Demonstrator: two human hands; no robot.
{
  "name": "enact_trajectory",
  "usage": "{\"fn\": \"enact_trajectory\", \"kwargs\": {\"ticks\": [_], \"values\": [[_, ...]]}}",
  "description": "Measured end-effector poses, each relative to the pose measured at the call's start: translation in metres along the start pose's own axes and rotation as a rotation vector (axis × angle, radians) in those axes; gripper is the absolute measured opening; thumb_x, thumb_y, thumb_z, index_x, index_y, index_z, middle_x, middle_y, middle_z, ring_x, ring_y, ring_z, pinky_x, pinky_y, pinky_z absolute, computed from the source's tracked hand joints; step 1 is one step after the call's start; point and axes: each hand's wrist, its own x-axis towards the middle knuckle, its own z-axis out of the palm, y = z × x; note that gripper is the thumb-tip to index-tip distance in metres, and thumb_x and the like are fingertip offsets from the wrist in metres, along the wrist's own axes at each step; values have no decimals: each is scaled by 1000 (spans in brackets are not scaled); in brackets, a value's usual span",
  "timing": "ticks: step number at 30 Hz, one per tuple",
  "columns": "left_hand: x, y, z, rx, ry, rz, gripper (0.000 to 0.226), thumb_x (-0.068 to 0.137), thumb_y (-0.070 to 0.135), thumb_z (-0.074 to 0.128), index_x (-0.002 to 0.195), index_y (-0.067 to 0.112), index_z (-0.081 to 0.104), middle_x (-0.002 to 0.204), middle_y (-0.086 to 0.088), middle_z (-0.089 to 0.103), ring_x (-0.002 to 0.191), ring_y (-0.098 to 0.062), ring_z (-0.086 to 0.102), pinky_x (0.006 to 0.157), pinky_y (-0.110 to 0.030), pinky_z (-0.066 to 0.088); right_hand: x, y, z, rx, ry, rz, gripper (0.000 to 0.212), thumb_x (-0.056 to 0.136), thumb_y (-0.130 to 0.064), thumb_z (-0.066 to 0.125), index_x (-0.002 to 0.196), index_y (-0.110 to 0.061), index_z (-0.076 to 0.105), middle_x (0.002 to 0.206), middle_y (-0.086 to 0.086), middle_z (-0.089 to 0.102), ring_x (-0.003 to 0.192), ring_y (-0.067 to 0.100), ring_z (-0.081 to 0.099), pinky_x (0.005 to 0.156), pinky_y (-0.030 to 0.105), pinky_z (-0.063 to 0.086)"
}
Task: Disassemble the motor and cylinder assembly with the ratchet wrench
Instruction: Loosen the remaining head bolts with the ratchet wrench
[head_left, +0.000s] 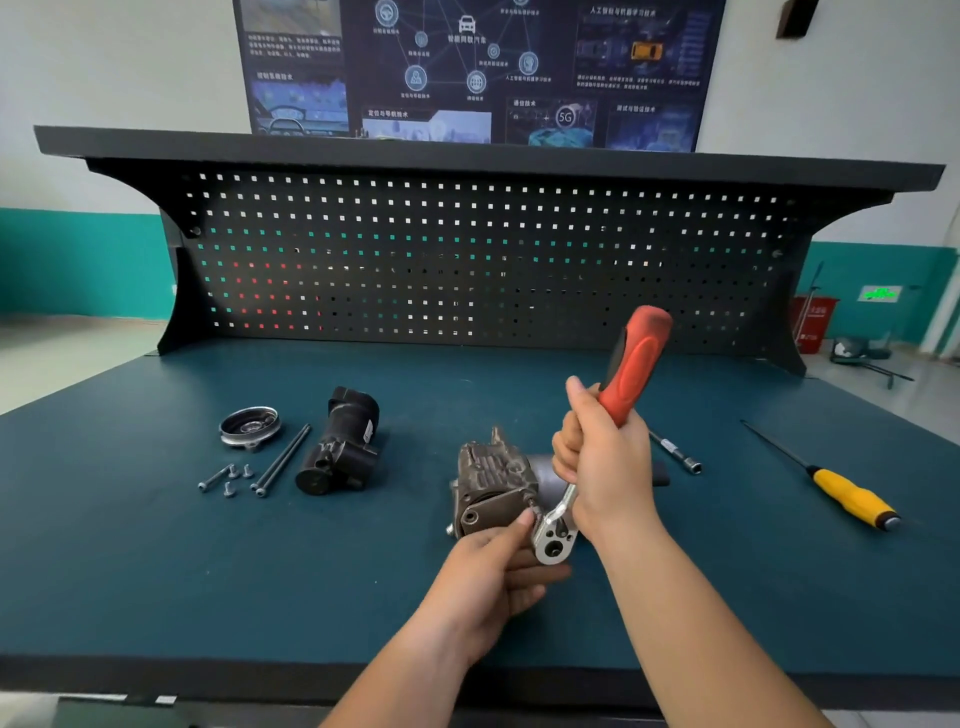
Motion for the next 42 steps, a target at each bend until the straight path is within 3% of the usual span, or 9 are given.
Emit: {"fn": "enact_trajectory", "kwargs": {"ticks": [5,9,11,18,22,29,32,36,42], "values": [[8,-3,5,-246,-60,-96,22,71,32,65,66,15,78,74,-5,73,64,-14,71,41,-16,47,2,3,8,-111,-68,-13,32,93,-13,57,66,-17,39,40,-11,31,33,4,26,33,16,23],[11,-9,8,-293,-16,-92,25,76,30,64,58,17,75,60,2,68,54,-9,68,40,-14,44,6,7,18,-304,-118,-48,33,90,-16,61,64,-19,41,41,-12,35,35,5,30,38,17,26],[12,-11,9,-317,-4,-104,28,83,26,61,59,15,73,57,2,67,49,-8,65,39,-13,43,8,8,23,-411,-152,-59,33,89,-19,63,64,-19,42,41,-12,36,37,7,31,40,19,28],[14,-10,8,-351,-19,-119,13,69,23,65,74,12,67,60,-2,68,45,-9,63,39,-12,43,8,8,31,-544,-315,-32,35,89,-18,62,62,-19,40,38,-13,35,35,5,29,38,16,27],[17,-12,7,-320,-19,-115,12,83,24,62,78,14,67,60,1,69,50,-8,65,41,-13,45,7,3,15,-254,-179,43,32,91,-16,60,67,-17,40,40,-10,34,32,5,28,33,17,24],[19,-17,6,-358,-33,-102,14,66,27,65,70,14,70,66,-2,70,52,-10,66,43,-15,47,-6,14,-30,490,416,73,40,98,-24,48,64,-22,27,41,-12,21,32,4,19,32,17,17],[21,-18,5,-372,-30,-90,14,64,28,67,62,14,71,66,-3,69,51,-12,65,43,-18,48,-16,23,-35,632,529,93,43,99,-28,46,62,-21,26,41,-11,20,32,5,19,32,17,19],[21,-20,3,-351,-49,-85,20,69,31,64,79,14,68,74,-6,73,57,-15,69,44,-17,48,-8,17,-27,459,415,41,39,98,-21,48,64,-22,27,42,-12,21,33,4,19,32,17,18],[24,-20,2,-275,-103,-50,25,68,37,63,65,18,78,73,-1,73,58,-11,69,45,-15,47,15,-2,-1,-10,-8,112,30,95,-13,53,71,-20,36,39,-11,30,30,3,23,31,14,18]]}}
